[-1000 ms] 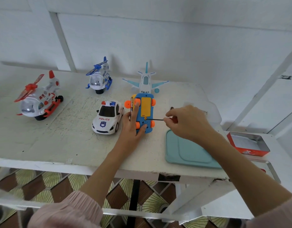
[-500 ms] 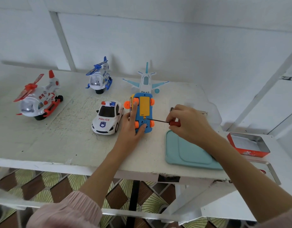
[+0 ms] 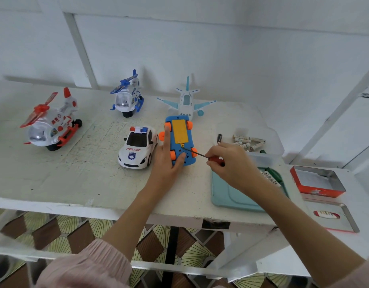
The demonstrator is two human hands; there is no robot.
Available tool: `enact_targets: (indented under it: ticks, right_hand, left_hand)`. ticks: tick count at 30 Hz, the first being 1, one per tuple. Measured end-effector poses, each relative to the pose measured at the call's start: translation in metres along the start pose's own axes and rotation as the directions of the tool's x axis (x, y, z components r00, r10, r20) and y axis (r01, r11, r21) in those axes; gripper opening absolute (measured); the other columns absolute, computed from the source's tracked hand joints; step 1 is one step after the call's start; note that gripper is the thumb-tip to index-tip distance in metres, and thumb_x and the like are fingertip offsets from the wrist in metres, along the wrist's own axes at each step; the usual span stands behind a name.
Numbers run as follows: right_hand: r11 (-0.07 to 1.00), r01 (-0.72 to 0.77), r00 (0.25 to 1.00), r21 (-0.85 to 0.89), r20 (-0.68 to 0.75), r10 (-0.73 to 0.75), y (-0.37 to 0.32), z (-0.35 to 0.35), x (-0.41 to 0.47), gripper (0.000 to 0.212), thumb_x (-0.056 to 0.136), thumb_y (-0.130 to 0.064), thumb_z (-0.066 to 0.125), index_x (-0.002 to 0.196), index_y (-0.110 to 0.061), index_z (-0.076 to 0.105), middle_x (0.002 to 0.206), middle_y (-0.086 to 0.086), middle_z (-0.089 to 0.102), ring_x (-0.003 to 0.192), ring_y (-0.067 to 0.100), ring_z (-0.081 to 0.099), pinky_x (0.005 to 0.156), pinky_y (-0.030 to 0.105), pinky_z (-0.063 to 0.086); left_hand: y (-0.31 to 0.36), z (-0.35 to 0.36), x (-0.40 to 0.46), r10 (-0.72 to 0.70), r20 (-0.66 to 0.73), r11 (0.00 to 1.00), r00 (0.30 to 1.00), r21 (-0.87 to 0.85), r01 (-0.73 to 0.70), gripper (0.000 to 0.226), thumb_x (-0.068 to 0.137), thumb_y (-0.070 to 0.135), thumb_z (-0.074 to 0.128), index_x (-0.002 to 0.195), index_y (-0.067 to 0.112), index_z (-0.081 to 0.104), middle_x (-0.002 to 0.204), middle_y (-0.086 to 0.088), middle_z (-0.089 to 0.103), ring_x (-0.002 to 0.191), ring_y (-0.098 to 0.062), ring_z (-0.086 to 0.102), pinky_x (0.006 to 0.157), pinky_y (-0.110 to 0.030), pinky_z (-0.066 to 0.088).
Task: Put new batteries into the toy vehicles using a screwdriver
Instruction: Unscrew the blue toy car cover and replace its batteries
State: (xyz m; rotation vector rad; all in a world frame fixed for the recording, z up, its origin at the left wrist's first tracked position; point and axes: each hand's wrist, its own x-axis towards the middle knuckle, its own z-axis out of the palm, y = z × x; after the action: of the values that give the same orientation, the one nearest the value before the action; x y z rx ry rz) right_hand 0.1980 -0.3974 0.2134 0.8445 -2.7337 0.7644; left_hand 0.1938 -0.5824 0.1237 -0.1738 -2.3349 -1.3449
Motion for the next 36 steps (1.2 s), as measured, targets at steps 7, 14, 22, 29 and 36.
enact_targets:
  ticks: [7, 14, 22, 29, 36]
  right_hand:
    - [1.0, -0.017, 0.999, -0.011, -0.035, 0.017, -0.005, 0.015, -0.004, 0.009, 0.085, -0.008, 0.058, 0.086, 0.0, 0.062, 0.072, 0.013, 0.056, 0.062, 0.03, 0.051, 0.059, 0.045, 0.048]
    - [0.993, -0.091, 0.995, 0.079, -0.039, 0.094, -0.009, 0.015, -0.005, 0.007, 0.085, -0.007, 0.056, 0.084, -0.003, 0.06, 0.06, 0.01, 0.055, 0.052, 0.024, 0.044, 0.057, 0.04, 0.045]
    - [0.988, -0.142, 0.99, 0.064, 0.017, 0.141, -0.013, 0.009, 0.001, 0.006, 0.087, -0.009, 0.054, 0.085, -0.005, 0.059, 0.064, 0.013, 0.058, 0.05, 0.018, 0.04, 0.056, 0.034, 0.047]
    - [0.996, -0.061, 0.995, 0.067, -0.068, 0.066, -0.009, 0.022, -0.004, 0.01, 0.087, -0.007, 0.052, 0.083, 0.001, 0.057, 0.063, 0.016, 0.057, 0.053, 0.03, 0.048, 0.053, 0.04, 0.044]
    - [0.998, -0.018, 0.994, 0.063, -0.106, 0.025, -0.002, 0.031, -0.005, 0.012, 0.086, -0.005, 0.054, 0.075, -0.001, 0.052, 0.058, 0.014, 0.051, 0.052, 0.025, 0.041, 0.051, 0.041, 0.039]
  left_hand:
    - [0.002, 0.002, 0.004, -0.047, -0.024, 0.996, 0.999, -0.078, 0.045, 0.074, 0.097, 0.025, 0.05, 0.15, 0.025, -0.002, 0.126, 0.029, 0.033, 0.112, 0.02, 0.042, 0.092, -0.004, 0.038]
    - [0.004, 0.003, 0.005, -0.045, -0.027, 0.994, 0.999, -0.102, 0.042, 0.074, 0.092, 0.039, 0.046, 0.148, 0.031, -0.003, 0.131, 0.027, 0.034, 0.116, 0.014, 0.043, 0.095, -0.009, 0.039]
    - [0.003, 0.004, 0.003, -0.053, -0.039, 0.996, 0.998, -0.071, 0.05, 0.075, 0.087, 0.055, 0.041, 0.147, 0.036, -0.001, 0.144, -0.004, 0.039, 0.123, -0.008, 0.046, 0.103, -0.034, 0.045]
    - [-0.002, 0.008, 0.005, -0.082, -0.068, 0.996, 0.994, -0.048, 0.079, 0.076, 0.088, 0.058, 0.039, 0.149, 0.036, 0.0, 0.143, -0.007, 0.04, 0.126, -0.018, 0.046, 0.104, -0.047, 0.043]
    - [-0.002, 0.009, 0.008, -0.106, -0.069, 0.992, 0.992, -0.071, 0.101, 0.079, 0.087, 0.057, 0.038, 0.151, 0.032, -0.001, 0.142, -0.006, 0.042, 0.123, -0.015, 0.048, 0.103, -0.041, 0.046]
